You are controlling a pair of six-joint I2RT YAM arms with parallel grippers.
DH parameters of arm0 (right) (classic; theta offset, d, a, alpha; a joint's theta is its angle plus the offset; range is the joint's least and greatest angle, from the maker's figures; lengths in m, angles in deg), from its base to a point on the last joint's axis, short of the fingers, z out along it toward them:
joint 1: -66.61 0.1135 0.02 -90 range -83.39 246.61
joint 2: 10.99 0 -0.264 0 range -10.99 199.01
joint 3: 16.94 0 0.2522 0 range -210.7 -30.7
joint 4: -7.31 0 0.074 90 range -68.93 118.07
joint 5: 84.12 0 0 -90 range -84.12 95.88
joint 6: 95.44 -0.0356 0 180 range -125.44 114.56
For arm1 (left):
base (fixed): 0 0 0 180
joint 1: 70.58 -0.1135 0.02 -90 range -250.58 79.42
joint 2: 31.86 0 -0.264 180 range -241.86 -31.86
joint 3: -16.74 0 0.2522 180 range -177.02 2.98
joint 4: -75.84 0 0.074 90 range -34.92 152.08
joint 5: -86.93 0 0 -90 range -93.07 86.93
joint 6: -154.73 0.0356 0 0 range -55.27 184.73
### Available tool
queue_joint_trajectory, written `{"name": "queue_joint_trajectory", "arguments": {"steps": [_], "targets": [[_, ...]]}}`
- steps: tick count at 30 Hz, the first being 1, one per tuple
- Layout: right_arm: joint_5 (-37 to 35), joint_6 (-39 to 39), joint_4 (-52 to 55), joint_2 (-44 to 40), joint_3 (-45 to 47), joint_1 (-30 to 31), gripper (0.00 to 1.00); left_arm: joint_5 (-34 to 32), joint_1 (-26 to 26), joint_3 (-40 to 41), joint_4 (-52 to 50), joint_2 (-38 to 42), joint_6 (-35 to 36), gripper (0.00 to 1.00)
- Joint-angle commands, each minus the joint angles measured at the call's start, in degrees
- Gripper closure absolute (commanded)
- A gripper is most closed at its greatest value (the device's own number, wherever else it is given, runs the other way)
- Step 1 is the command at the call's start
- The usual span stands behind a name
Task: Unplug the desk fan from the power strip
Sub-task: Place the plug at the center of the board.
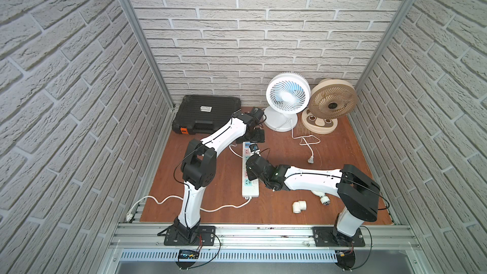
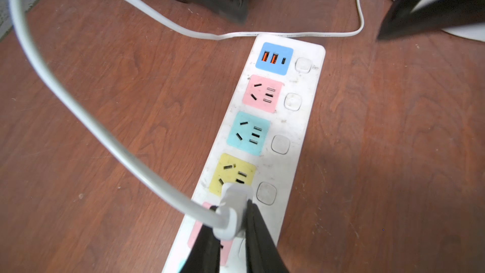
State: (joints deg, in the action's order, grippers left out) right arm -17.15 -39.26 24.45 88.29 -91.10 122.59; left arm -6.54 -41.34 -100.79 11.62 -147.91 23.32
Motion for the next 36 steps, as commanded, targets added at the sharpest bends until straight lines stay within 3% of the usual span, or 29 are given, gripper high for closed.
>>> {"name": "queue_joint_trajectory", "arguments": {"steps": [1,9,20,36], "targets": [[2.1,-1.0,-3.3,-2.6,0.5,-0.9,0.97,-2.1,0.3,1.8,3.1,3.7,2.3,0.02],[6.4,-1.3,-3.2,-2.3,-2.9,-4.8,0.97,-7.6,-0.4,4.7,5.1,12.9,4.3,0.02],[10.6,0.6,1.3,6.0,-16.6,-13.4,0.97,-19.3,-0.8,18.7,9.9,31.5,4.7,0.02],[15.4,2.5,9.4,28.8,-43.1,-21.4,0.97,-19.6,-4.3,34.5,16.2,46.1,4.2,0.02]]}}
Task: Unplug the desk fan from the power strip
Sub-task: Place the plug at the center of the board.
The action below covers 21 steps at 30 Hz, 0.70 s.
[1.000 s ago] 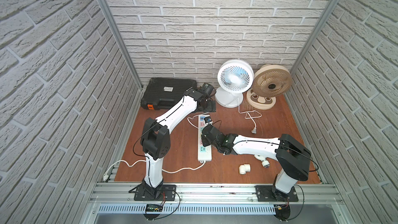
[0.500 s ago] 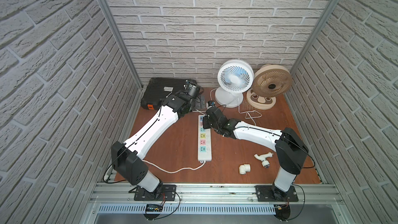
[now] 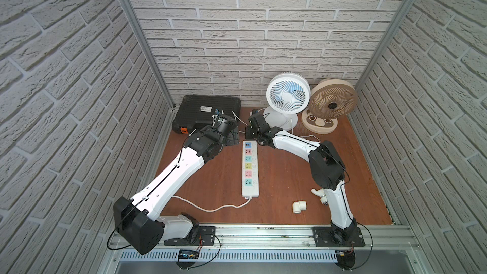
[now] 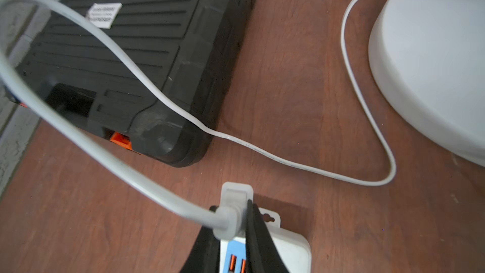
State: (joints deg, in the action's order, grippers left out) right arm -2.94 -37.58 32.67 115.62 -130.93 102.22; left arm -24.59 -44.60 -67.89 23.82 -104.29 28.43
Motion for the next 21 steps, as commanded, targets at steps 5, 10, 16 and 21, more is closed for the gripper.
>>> {"name": "queue_joint_trajectory", "arguments": {"steps": [5,10,16,21], "targets": [[1.8,1.9,3.1,7.2,-9.1,-2.4,0.97,-2.4,-2.8,4.3,4.1,2.9,-2.0,0.02],[1.3,3.4,5.1,10.6,-13.2,-3.3,0.91,-3.2,-4.4,7.7,5.8,2.8,-3.1,0.02],[-1.0,5.2,5.5,10.7,-13.8,-4.1,0.72,-3.7,-6.1,12.0,8.8,3.8,-3.0,0.02],[-1.7,8.5,6.8,10.1,-14.9,-4.2,0.48,-2.8,-8.3,14.4,10.4,3.8,-3.1,0.02]]}}
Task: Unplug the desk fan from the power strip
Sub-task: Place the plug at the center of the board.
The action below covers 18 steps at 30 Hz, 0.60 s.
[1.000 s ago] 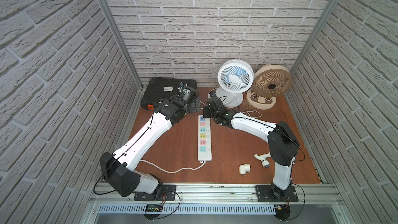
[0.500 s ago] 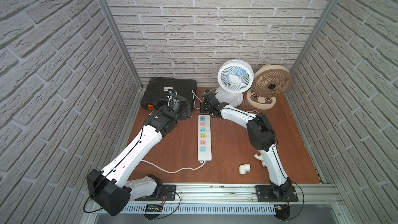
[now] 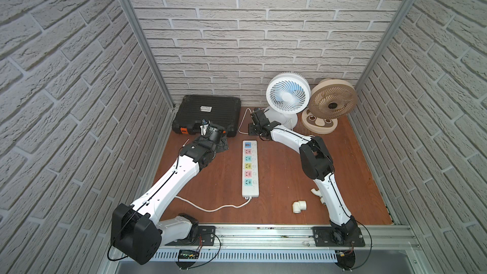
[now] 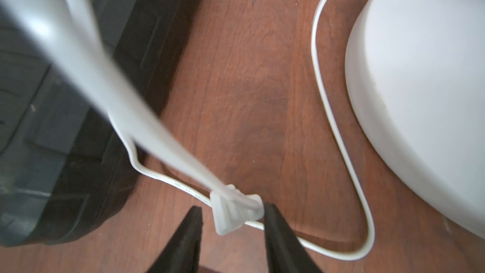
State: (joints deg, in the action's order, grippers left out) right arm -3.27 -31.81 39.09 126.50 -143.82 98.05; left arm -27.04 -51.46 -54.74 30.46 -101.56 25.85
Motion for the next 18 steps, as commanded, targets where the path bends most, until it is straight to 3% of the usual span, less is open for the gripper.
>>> {"name": "queue_joint_trajectory", "arguments": {"steps": [1,5,9,11,18], "targets": [[-1.6,3.3,0.7,-1.0,-2.2,0.0,0.45,0.6,-2.1,1.7,4.2,1.0,-0.4,0.02],[-2.3,5.5,1.7,-2.9,-2.0,0.0,0.34,4.7,-3.3,5.2,9.6,1.9,1.3,0.02],[-2.4,7.6,2.0,-6.0,-0.4,0.0,0.22,3.8,-3.7,7.8,12.0,3.3,1.8,0.02],[-2.5,8.3,0.8,-9.1,2.7,0.1,0.01,4.5,-4.5,7.6,10.6,3.1,2.0,0.02],[-4.1,9.7,-7.7,-22.7,18.9,0.3,0.0,5.6,-5.7,8.5,9.4,2.6,2.0,0.02]]}}
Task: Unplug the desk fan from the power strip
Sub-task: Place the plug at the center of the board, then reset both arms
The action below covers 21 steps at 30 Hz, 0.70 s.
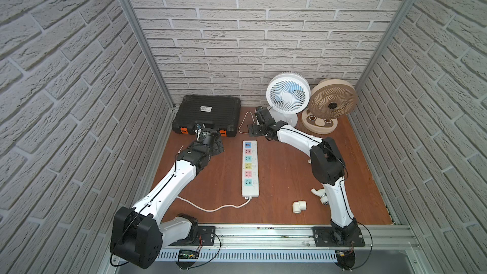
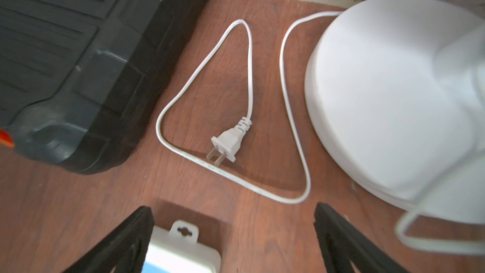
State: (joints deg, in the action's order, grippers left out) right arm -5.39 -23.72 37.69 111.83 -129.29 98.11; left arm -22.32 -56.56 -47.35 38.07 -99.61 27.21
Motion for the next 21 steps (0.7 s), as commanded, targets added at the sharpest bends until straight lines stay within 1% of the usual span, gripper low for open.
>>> {"name": "queue_joint_trajectory", "arguments": {"steps": [1,8,12,14,16,18,21], "targets": [[-2.5,1.9,-7.6,-10.7,7.5,0.3,0.0,1.1,-0.7,1.4,1.9,0.8,0.7,0.02],[-9.7,5.3,-16.6,-28.4,29.4,0.2,0.0,-1.3,-1.1,3.5,2.5,3.1,2.2,0.02],[-14.1,8.1,-21.4,-38.8,41.8,-0.1,0.01,-6.0,-1.4,4.6,3.4,3.8,3.8,0.02],[-17.6,9.5,-24.8,-44.0,48.3,-0.3,0.01,-8.1,-1.6,5.4,4.4,4.4,4.6,0.02],[-21.3,12.1,-30.3,-48.8,55.2,-0.5,0.01,-10.3,-1.8,7.1,6.5,5.4,5.5,0.02],[-24.9,15.4,-37.0,-52.9,62.0,-0.8,0.01,-12.0,-2.0,9.9,11.3,6.8,8.1,0.02],[-30.7,18.8,-46.2,-56.3,70.1,-1.7,0.01,-14.7,-2.1,14.5,18.7,9.1,11.6,0.02]]}}
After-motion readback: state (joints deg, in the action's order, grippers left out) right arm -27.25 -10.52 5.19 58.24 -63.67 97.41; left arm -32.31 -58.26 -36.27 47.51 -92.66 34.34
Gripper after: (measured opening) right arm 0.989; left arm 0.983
